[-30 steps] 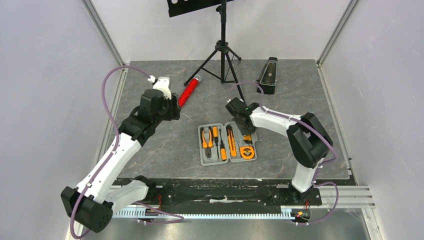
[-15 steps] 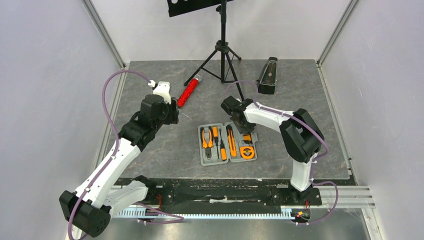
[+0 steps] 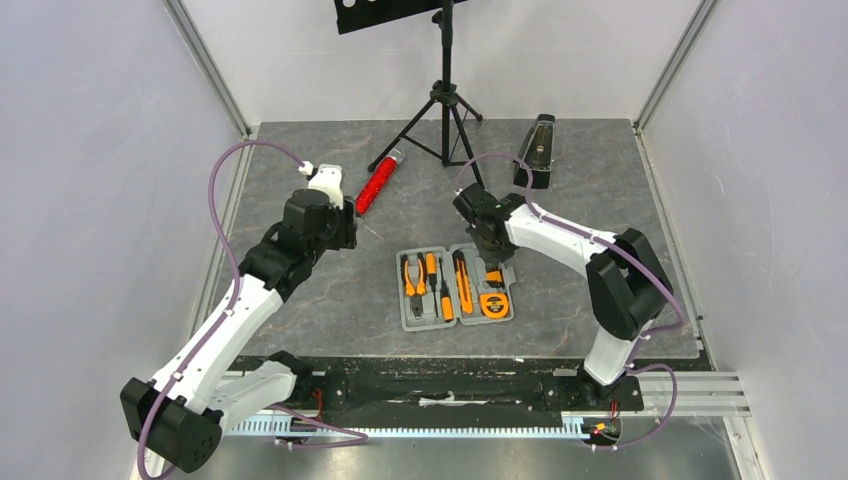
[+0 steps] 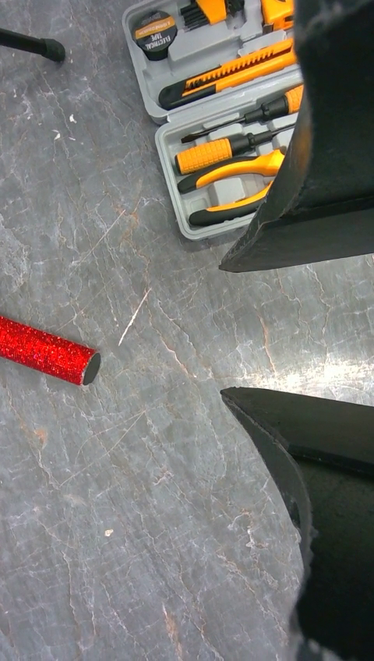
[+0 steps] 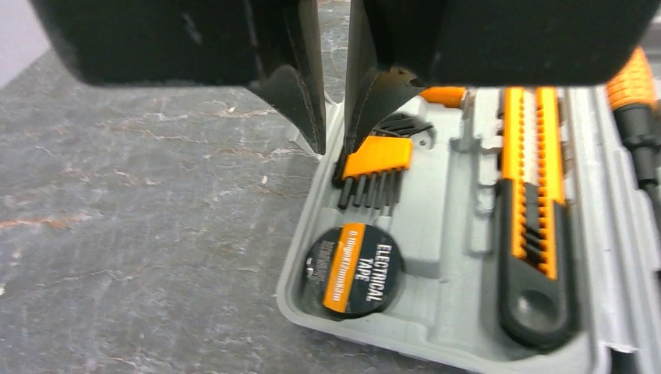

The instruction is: Pack the tool kit

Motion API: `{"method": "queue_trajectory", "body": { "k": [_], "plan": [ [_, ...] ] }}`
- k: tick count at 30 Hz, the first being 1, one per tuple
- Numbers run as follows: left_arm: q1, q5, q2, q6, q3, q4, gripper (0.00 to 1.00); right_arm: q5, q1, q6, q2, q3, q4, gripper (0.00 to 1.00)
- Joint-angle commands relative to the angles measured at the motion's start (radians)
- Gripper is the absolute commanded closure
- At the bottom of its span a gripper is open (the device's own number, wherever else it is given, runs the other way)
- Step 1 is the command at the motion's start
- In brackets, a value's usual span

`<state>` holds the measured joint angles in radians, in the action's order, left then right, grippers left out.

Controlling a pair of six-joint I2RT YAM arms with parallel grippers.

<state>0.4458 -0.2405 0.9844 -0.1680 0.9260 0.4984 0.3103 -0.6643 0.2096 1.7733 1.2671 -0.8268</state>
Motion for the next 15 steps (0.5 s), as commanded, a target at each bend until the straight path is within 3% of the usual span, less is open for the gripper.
{"method": "queue_trajectory", "body": {
  "k": [1,15],
  "plan": [
    [0.002,-0.028,0.005,0.041,-0.003,-0.042,0.37,-0.129,0.005,-0.019,-0.042,-0.031,0.066,0.85],
    [0.002,-0.029,0.007,0.043,-0.004,-0.041,0.37,-0.265,0.032,-0.006,-0.027,-0.118,0.157,0.92]
  ]
}}
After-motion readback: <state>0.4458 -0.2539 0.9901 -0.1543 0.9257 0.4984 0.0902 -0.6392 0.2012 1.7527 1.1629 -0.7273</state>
